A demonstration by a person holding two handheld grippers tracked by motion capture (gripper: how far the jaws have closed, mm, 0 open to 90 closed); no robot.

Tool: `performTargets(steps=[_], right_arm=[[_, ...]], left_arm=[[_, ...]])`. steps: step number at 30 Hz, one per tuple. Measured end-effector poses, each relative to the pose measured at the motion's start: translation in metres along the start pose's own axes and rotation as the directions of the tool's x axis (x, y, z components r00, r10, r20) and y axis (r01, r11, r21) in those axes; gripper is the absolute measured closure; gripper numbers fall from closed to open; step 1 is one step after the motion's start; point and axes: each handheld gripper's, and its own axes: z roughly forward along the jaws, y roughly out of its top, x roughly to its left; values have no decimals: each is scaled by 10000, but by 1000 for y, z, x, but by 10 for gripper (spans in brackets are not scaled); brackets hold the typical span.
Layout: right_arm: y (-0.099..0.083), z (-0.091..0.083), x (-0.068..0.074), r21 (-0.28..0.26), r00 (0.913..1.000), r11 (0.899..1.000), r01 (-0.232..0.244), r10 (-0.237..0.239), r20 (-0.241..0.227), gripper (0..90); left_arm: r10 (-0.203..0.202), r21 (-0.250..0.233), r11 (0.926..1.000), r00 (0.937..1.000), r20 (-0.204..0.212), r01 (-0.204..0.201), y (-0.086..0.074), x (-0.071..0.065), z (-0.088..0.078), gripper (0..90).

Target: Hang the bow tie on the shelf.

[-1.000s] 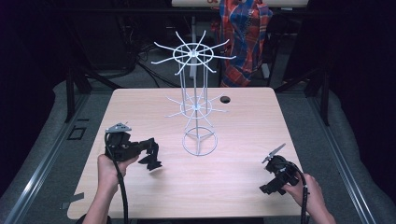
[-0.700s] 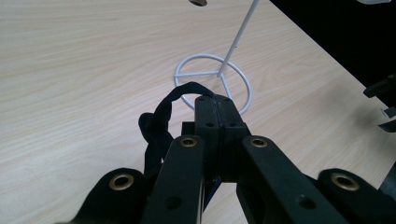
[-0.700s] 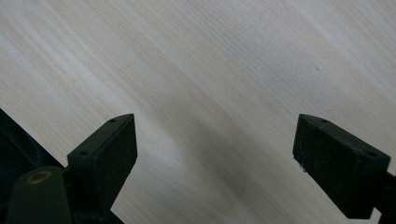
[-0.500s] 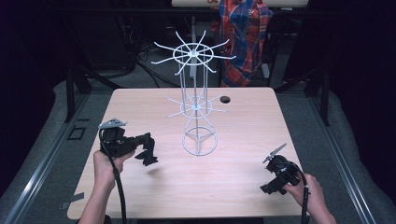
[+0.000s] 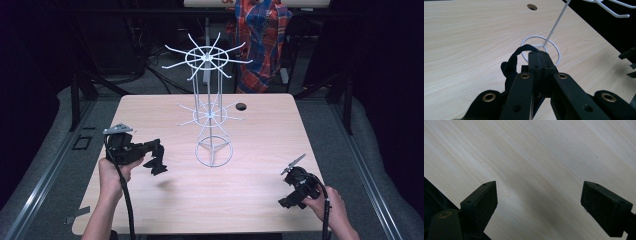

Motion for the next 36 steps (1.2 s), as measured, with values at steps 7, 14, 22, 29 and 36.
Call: performTargets(steps=[7, 14, 22, 29, 36], right_arm=[[-1, 0, 0, -73, 9999, 9999, -87, 88, 75, 137], [-1, 1, 1, -164, 9998, 9997, -153, 152, -89, 137], [-1, 1, 3, -39, 10000, 10000, -8, 8, -76, 136], [-1, 1, 2, -74, 10000, 10000, -18, 17, -63, 136], [-1, 1, 2, -79, 10000, 10000, -31, 31, 0, 137]], left_arm=[[140, -34, 9999, 9999, 45, -140, 12, -6, 2, 898], [379, -4, 9993, 9993, -52, -379, 25, -13, 2, 898], [598, -156, 9981, 9982, -95, -599, 38, -18, 2, 898], [811, -311, 9962, 9967, 21, -810, 48, -26, 8, 898], [1040, -359, 9940, 9945, 88, -1036, 58, -34, 15, 898]])
